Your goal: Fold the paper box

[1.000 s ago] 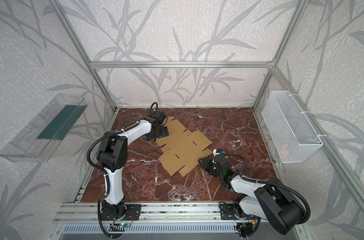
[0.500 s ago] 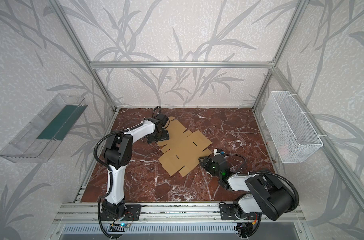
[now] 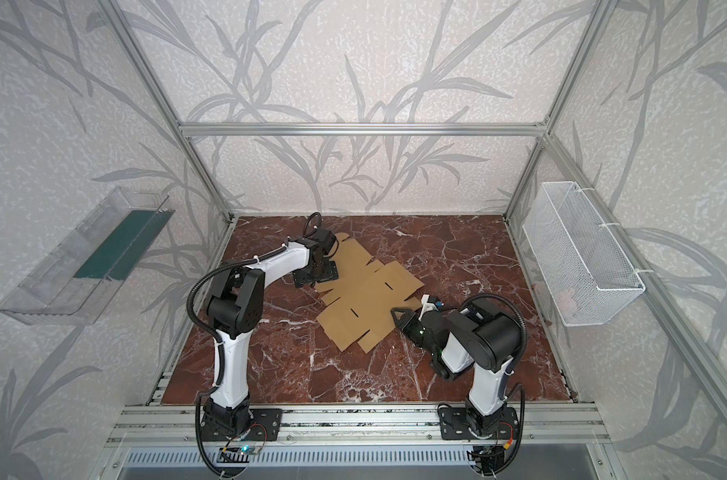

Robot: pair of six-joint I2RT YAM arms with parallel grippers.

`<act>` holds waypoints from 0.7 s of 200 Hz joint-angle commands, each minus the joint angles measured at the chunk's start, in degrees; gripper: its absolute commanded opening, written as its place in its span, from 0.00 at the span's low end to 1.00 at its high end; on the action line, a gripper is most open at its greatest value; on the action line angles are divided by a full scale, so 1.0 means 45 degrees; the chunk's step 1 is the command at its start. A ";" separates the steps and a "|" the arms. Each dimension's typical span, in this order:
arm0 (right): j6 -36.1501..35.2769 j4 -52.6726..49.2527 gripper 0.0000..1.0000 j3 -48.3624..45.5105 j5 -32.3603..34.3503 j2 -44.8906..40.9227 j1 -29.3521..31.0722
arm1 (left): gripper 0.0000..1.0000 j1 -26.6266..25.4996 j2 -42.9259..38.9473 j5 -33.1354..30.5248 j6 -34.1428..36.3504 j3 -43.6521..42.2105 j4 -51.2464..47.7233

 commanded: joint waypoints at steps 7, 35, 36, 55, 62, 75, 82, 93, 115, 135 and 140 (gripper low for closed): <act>-0.0257 -0.0322 0.38 -0.0225 0.0375 0.0031 0.0307 | 0.99 -0.0147 -0.0169 -0.0210 -0.0043 -0.0525 -0.0443; -0.0735 -0.1276 0.23 -0.0083 0.0574 -0.0943 0.0438 | 0.99 -0.0130 -0.0458 -0.0224 0.0064 -0.0621 -0.0403; -0.0741 -0.1325 0.22 -0.0075 0.0574 -0.0994 0.0432 | 0.99 -0.0141 -0.0476 -0.0224 0.0067 -0.0622 -0.0413; -0.1257 -0.2527 0.13 0.0204 0.0547 -0.2074 0.0482 | 0.99 -0.0140 -0.0632 -0.0150 0.0088 -0.0623 -0.0408; -0.1506 -0.3122 0.09 0.0351 0.0482 -0.2510 0.0502 | 0.99 -0.0130 -0.0715 -0.0121 0.0098 -0.0640 -0.0376; -0.1949 -0.4226 0.03 0.0636 0.0442 -0.3346 0.0499 | 0.99 -0.0140 -0.0870 -0.0091 0.0123 -0.0739 -0.0289; -0.2230 -0.4743 0.01 0.0730 0.0499 -0.3858 0.0493 | 0.99 -0.0125 -0.0970 -0.0087 0.0142 -0.0769 -0.0257; -0.2707 -0.5868 0.00 0.0964 0.0597 -0.4777 0.0503 | 0.99 -0.0123 -0.1138 -0.0198 0.0068 -0.0681 -0.0411; -0.4099 -0.8925 0.00 0.1636 0.1093 -0.7026 0.0676 | 0.99 -0.0101 -0.1869 -0.0198 0.0113 -0.0280 -0.0706; -0.5467 -1.1453 0.00 0.2275 0.1639 -0.9028 0.0767 | 0.99 -0.0087 -0.2934 -0.0100 0.0500 0.0147 -0.0682; -0.5940 -1.2228 0.00 0.2567 0.1890 -0.9613 0.0794 | 0.99 -0.0092 -0.3182 -0.0167 0.0544 0.0277 -0.0727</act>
